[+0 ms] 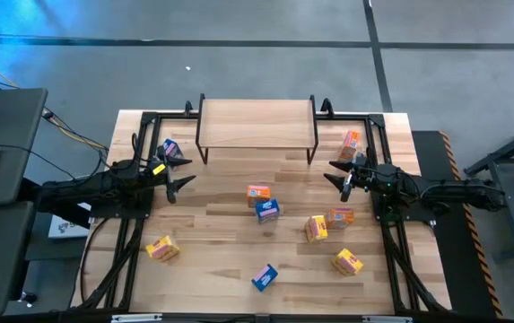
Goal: Stack cereal on shelf
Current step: Put the bottom right orange cereal box on the shelf
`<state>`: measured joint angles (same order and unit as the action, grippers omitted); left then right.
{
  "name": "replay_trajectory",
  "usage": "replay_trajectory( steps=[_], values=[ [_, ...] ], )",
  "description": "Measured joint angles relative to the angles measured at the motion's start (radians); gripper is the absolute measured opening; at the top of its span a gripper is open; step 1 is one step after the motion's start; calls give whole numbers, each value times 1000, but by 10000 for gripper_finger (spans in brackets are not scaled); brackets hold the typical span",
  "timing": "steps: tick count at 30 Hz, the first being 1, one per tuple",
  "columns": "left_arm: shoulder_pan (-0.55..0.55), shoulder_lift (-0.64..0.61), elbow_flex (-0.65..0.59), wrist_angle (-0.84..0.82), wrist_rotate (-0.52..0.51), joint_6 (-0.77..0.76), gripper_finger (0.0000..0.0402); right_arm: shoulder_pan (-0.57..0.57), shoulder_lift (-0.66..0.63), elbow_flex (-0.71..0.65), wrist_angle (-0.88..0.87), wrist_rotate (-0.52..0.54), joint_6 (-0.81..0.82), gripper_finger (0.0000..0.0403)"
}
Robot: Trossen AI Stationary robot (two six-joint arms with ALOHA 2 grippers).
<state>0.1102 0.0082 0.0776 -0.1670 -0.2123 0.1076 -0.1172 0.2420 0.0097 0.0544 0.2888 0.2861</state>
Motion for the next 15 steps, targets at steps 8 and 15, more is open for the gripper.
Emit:
replay_trajectory(
  steps=[8, 15],
  values=[
    [0, 0, 0, 0, 0, -1, 241, 0, 0, 0, 0, -2, -24, 260],
    [0, 0, 0, 0, 0, 0, 241, 0, 0, 0, -1, -10, -25, 290]
  ],
)
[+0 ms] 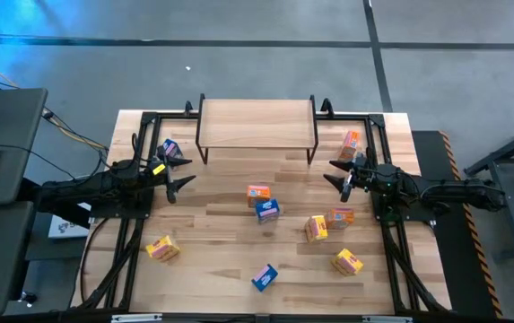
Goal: Stack cereal on shelf
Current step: Put the bottom right orange cereal box on the shelf
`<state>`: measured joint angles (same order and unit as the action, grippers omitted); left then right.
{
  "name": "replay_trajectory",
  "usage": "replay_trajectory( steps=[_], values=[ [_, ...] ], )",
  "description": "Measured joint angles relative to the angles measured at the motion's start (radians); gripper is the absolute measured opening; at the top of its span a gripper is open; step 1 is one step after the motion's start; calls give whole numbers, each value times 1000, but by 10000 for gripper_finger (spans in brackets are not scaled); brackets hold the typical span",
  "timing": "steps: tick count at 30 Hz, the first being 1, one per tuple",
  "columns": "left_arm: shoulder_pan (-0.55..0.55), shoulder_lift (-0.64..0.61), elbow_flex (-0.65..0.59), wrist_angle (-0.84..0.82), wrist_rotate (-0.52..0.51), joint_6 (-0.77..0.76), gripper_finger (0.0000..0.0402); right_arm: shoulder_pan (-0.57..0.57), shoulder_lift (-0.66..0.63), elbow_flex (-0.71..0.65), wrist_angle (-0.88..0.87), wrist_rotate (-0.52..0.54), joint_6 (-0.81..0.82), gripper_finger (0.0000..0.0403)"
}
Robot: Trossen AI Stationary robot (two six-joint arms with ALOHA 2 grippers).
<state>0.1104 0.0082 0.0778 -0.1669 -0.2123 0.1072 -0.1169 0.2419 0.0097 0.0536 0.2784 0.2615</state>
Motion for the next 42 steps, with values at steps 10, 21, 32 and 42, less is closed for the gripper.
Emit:
replay_trajectory(
  steps=[10, 21, 32, 42],
  values=[
    [0, 0, 0, 0, 0, 0, 241, 0, 0, 0, 0, -6, -56, 317],
    [0, 0, 0, 0, 0, 0, 241, 0, -1, 0, 23, -17, -53, 317],
    [0, 0, 0, 0, 0, 0, 241, 1, 4, 143, -136, -37, 66, 317],
    [0, 0, 0, 0, 0, 0, 241, 1, 258, 579, -642, -175, 133, 316]
  ],
)
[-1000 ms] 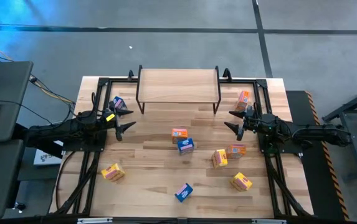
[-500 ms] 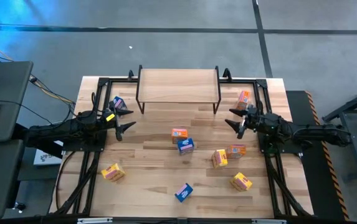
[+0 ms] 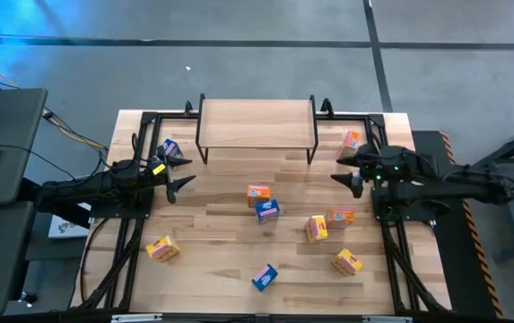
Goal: Stack cereal on shelf
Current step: Put the bottom right orange cereal box on the shelf
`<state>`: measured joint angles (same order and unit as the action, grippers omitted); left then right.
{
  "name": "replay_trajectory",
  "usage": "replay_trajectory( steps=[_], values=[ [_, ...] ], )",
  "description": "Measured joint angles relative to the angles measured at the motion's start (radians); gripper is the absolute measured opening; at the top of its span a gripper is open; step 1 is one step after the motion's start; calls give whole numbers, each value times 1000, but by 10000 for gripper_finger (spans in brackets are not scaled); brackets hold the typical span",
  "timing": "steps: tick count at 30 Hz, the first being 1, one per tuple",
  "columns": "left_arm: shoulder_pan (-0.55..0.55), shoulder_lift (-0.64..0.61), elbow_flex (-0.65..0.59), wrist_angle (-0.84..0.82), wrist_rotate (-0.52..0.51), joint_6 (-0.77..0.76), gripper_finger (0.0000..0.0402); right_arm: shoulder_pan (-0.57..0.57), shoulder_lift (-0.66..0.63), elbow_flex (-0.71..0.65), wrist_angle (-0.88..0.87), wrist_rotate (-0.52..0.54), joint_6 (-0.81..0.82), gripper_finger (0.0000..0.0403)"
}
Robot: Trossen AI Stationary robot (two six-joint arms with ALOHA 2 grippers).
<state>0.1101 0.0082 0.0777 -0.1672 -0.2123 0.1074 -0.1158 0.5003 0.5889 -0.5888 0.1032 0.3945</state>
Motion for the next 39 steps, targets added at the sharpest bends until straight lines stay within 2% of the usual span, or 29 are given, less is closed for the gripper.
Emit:
replay_trajectory(
  steps=[7, 15, 20, 27, 32, 39],
  values=[
    [0, 0, 0, 0, 0, 0, 241, 62, 254, 266, -337, -119, 61, 316],
    [0, 0, 0, 0, 0, 0, 241, 253, 436, 437, -537, -139, 159, 316],
    [0, 0, 0, 0, 0, 0, 241, 354, 515, 456, -643, -123, 199, 316],
    [0, 0, 0, 0, 0, 0, 241, 442, 597, 443, -666, -51, 235, 316],
    [0, 0, 0, 0, 0, 0, 241, 473, 646, 443, -672, -17, 229, 316],
    [0, 0, 0, 0, 0, 0, 241, 482, 720, 443, -672, -27, 227, 316]
  ],
)
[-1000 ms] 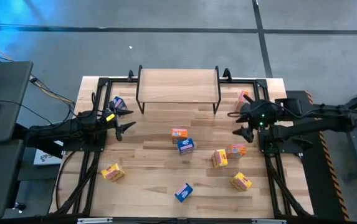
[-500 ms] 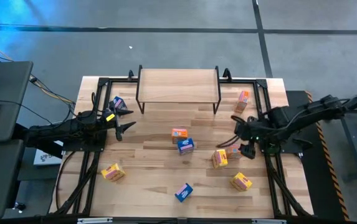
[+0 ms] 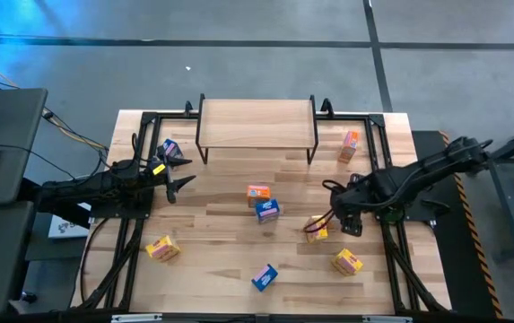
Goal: Stack cereal on shelf
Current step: Put the bottom right orange cereal box on the shelf
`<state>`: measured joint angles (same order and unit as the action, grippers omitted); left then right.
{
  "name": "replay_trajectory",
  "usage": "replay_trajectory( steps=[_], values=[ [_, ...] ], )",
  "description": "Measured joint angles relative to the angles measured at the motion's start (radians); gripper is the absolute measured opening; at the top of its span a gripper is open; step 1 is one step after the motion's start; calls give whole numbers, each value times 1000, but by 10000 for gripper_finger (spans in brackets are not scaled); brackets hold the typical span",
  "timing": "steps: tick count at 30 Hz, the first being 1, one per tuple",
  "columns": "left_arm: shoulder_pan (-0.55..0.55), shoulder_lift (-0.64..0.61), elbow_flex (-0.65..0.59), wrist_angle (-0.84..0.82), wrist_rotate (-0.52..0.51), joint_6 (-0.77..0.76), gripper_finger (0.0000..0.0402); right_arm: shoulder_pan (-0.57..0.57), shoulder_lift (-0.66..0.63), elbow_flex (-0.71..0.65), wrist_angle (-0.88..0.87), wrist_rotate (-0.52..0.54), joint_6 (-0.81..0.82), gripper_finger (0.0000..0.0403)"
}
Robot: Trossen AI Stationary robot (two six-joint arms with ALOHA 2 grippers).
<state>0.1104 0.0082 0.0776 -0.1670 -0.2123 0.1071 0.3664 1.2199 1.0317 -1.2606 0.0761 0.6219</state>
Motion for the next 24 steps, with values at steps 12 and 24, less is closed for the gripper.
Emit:
replay_trajectory(
  steps=[12, 24],
  values=[
    [0, 0, 0, 0, 0, 0, 241, 0, 116, 0, 13, -27, -1, 316],
    [0, 0, 0, 0, 0, 0, 241, -1, 187, -1, 20, -67, -1, 254]
  ],
)
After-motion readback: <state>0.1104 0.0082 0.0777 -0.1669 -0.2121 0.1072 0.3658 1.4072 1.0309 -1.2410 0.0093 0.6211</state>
